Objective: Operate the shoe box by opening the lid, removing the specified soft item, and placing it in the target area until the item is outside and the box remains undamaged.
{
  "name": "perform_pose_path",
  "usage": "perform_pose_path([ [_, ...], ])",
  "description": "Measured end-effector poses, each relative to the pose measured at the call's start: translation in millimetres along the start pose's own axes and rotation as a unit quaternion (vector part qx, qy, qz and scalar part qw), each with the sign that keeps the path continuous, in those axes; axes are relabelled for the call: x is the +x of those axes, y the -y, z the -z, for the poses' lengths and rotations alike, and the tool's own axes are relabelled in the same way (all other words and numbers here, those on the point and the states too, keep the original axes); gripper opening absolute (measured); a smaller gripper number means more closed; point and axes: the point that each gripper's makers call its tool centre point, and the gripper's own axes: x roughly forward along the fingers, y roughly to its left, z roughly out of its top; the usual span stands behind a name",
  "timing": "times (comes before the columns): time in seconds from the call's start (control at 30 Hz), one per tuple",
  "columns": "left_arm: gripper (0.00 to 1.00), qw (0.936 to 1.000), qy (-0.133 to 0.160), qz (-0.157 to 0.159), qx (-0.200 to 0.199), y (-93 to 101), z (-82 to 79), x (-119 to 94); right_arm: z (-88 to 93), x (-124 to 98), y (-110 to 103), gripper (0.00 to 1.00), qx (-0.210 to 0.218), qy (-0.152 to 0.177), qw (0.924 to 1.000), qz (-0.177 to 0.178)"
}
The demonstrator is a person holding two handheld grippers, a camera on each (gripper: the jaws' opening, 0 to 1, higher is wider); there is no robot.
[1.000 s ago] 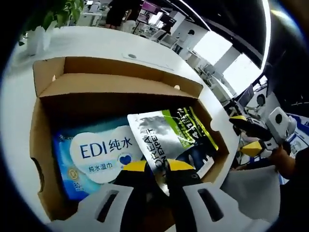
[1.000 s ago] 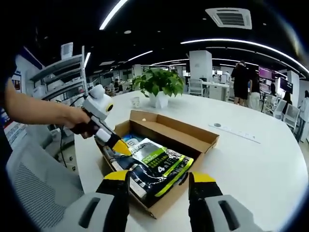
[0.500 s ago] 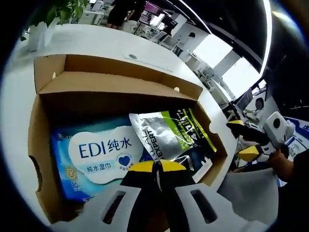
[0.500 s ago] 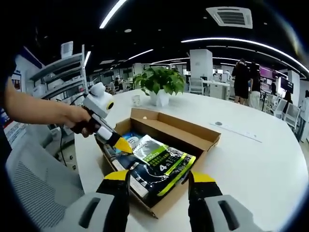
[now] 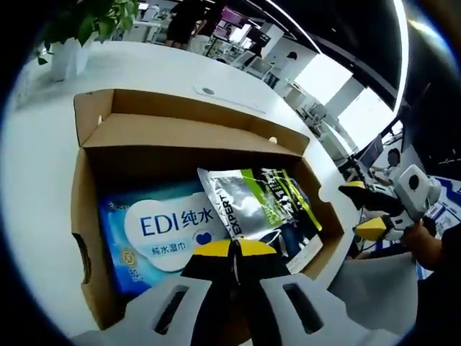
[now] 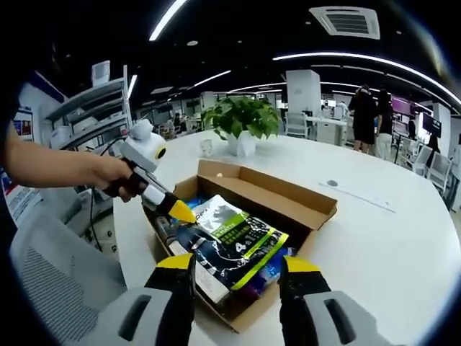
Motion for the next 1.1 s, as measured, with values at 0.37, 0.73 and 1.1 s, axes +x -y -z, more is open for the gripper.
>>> perform_pose_path([
  [0.37, 0.0, 0.9996, 0.005, -0.011, 0.024, -3.5, 0.1, -11.7, 2.7, 21.7, -4.5, 0.41, 0.011, -0.025, 0.9996, -0.01],
  [0.73, 0.0, 0.9975, 0.015, -0.022, 0.065, -9.1, -4.2, -23.8, 11.6, 39.0, -6.1, 0.37, 0.038, -0.057, 0.9974, -0.021],
  [1.1, 0.0, 0.9971, 0.025, -0.026, 0.067, -13.8, -3.8, -26.6, 19.2, 52.5, -17.2, 0.37, 0.071, -0.096, 0.9914, -0.053],
])
